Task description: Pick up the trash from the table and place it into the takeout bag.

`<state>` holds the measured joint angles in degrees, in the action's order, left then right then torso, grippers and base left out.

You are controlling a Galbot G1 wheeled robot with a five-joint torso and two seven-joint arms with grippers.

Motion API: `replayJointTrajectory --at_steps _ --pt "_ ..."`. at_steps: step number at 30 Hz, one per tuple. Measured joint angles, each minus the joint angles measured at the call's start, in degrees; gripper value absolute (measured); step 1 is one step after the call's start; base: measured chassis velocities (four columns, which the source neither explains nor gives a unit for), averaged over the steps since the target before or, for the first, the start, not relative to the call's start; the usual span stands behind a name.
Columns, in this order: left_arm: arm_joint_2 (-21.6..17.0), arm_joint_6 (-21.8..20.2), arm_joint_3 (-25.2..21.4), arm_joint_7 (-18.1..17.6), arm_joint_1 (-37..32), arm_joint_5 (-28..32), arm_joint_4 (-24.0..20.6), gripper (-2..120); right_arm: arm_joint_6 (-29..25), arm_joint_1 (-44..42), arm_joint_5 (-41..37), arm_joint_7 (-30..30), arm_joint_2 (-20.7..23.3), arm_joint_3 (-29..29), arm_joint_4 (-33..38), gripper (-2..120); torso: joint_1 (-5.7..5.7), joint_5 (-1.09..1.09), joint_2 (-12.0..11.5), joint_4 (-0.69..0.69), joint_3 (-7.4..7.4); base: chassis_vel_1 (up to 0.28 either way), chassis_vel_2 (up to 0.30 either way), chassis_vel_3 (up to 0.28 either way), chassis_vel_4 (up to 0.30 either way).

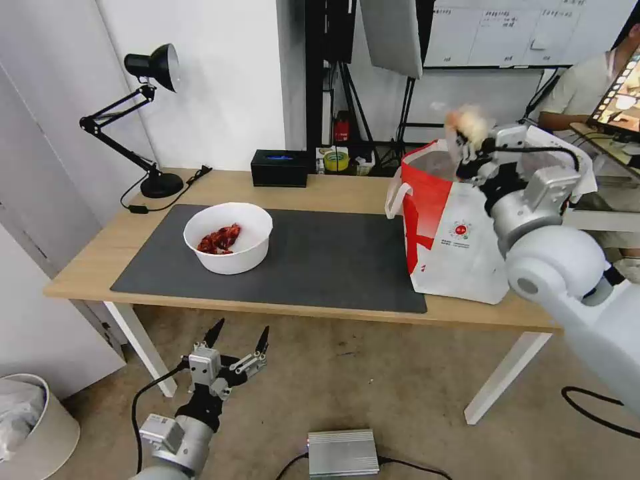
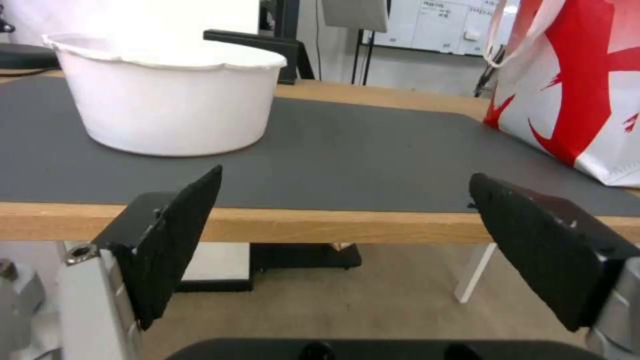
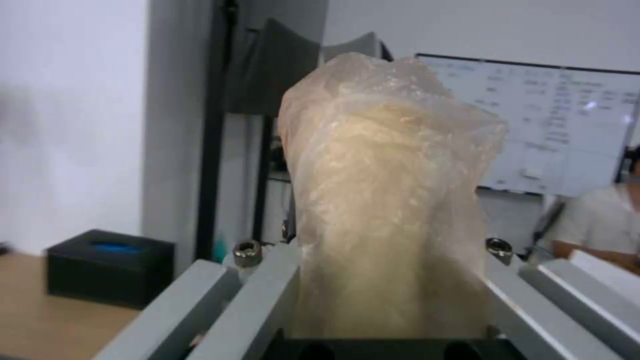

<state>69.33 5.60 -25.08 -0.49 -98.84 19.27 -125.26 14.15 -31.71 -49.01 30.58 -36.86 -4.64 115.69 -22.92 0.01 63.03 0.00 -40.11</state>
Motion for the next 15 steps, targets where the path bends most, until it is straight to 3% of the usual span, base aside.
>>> replayJointTrajectory --at_steps 15 --pt "-0.8 -0.1 1.3 0.0 1.9 0.6 1.8 100 6.0 2.4 -4.5 5.9 -0.5 0.2 -5.1 7 0.0 0.0 0.0 0.0 0.0 0.0 0.0 0.0 0.0"
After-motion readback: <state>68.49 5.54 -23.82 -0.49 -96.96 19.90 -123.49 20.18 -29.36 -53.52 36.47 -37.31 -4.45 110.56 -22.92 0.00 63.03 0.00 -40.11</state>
